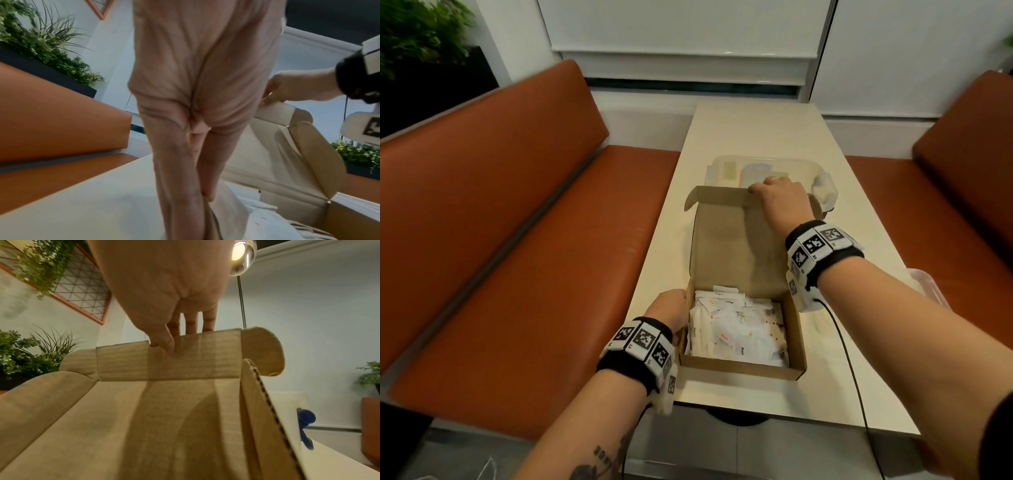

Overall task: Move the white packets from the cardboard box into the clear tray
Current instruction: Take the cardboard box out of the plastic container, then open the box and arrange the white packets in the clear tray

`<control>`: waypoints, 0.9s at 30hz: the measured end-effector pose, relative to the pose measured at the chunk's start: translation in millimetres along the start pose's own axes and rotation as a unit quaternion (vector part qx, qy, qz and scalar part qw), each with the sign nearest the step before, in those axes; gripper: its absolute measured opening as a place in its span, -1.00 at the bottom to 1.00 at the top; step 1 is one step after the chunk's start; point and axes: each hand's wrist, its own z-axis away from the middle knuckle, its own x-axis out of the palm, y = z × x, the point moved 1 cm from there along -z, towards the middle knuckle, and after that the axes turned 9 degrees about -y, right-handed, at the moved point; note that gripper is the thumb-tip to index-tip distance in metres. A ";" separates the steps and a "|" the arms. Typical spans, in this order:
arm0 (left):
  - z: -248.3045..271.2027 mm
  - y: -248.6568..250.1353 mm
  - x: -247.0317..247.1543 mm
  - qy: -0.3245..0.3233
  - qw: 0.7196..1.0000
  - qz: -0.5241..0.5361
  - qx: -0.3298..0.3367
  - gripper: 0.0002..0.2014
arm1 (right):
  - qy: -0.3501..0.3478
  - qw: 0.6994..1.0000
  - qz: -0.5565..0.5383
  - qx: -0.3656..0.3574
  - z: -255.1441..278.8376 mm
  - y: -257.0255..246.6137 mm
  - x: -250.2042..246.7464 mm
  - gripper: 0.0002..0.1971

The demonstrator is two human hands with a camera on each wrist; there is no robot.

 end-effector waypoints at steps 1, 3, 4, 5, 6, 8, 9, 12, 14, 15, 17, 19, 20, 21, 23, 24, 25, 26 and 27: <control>0.8 0.6 0.2 -0.002 1.000 -0.005 0.000 -0.61 | -0.002 1.000 0.001 0.001 -1.4 0.8 1.1 -0.55; 1.8 1.8 1.0 -0.003 1.000 -0.019 0.000 -0.62 | -0.003 1.000 0.000 0.004 -3.1 3.1 3.4 -0.55; 2.2 2.6 1.2 -0.001 1.000 -0.025 0.001 -0.63 | -0.004 1.000 -0.003 0.008 -3.6 4.7 4.4 -0.55; 2.7 3.0 2.2 -0.001 1.000 -0.029 0.001 -0.64 | -0.004 1.000 -0.007 0.014 -3.2 6.4 6.4 -0.55; 3.3 3.3 2.0 0.002 0.999 -0.033 -0.001 -0.64 | 0.002 1.000 -0.007 0.022 -2.3 7.8 7.2 -0.56; 3.7 3.6 2.3 0.005 0.999 -0.039 -0.005 -0.64 | 0.018 0.999 0.002 0.043 0.6 11.0 8.5 -0.59; 3.6 4.0 2.6 0.005 0.999 -0.041 -0.006 -0.64 | 0.030 0.998 0.005 0.054 2.1 12.9 9.2 -0.60; 3.4 5.2 2.9 0.008 0.999 -0.048 -0.009 -0.63 | 0.057 0.995 -0.028 0.076 7.1 17.6 12.0 -0.60; 2.6 5.8 3.2 0.010 0.999 -0.050 -0.010 -0.64 | 0.059 0.994 -0.056 0.078 10.4 19.9 15.1 -0.60; 2.6 6.2 3.2 0.010 0.998 -0.053 -0.011 -0.65 | 0.056 0.993 -0.065 0.077 12.4 20.5 17.0 -0.61; 2.1 7.0 3.1 0.011 0.998 -0.052 -0.014 -0.66 | 0.046 0.993 -0.080 0.076 17.1 20.7 20.8 -0.66; 1.4 7.3 3.4 0.012 0.999 -0.050 -0.015 -0.65 | 0.044 0.990 -0.109 0.078 23.6 19.5 23.5 -0.70; 1.1 7.5 3.4 0.013 0.998 -0.051 -0.016 -0.65 | 0.046 0.988 -0.124 0.076 27.9 18.2 24.1 -0.73; 0.7 7.2 3.7 0.013 0.998 -0.052 -0.016 -0.65 | 0.052 0.986 -0.141 0.072 33.1 15.8 24.6 -0.75; -0.5 6.4 4.6 0.015 0.998 -0.052 -0.015 -0.66 | 0.066 0.981 -0.173 0.053 46.4 7.0 27.3 -0.82; -1.0 6.3 5.3 0.018 0.998 -0.051 -0.016 -0.68 | 0.067 0.980 -0.182 0.041 54.3 0.3 30.4 -0.83; -1.1 6.6 6.3 0.022 0.998 -0.053 -0.016 -0.69 | 0.062 0.980 -0.184 0.030 63.2 -7.8 35.0 -0.82; -1.1 7.7 7.1 0.027 0.998 -0.057 -0.015 -0.70 | 0.046 0.981 -0.186 0.021 72.2 -16.4 40.6 -0.81; -1.1 8.7 8.3 0.032 0.997 -0.065 -0.016 -0.71 | 0.010 0.981 -0.195 0.013 80.9 -25.1 47.1 -0.79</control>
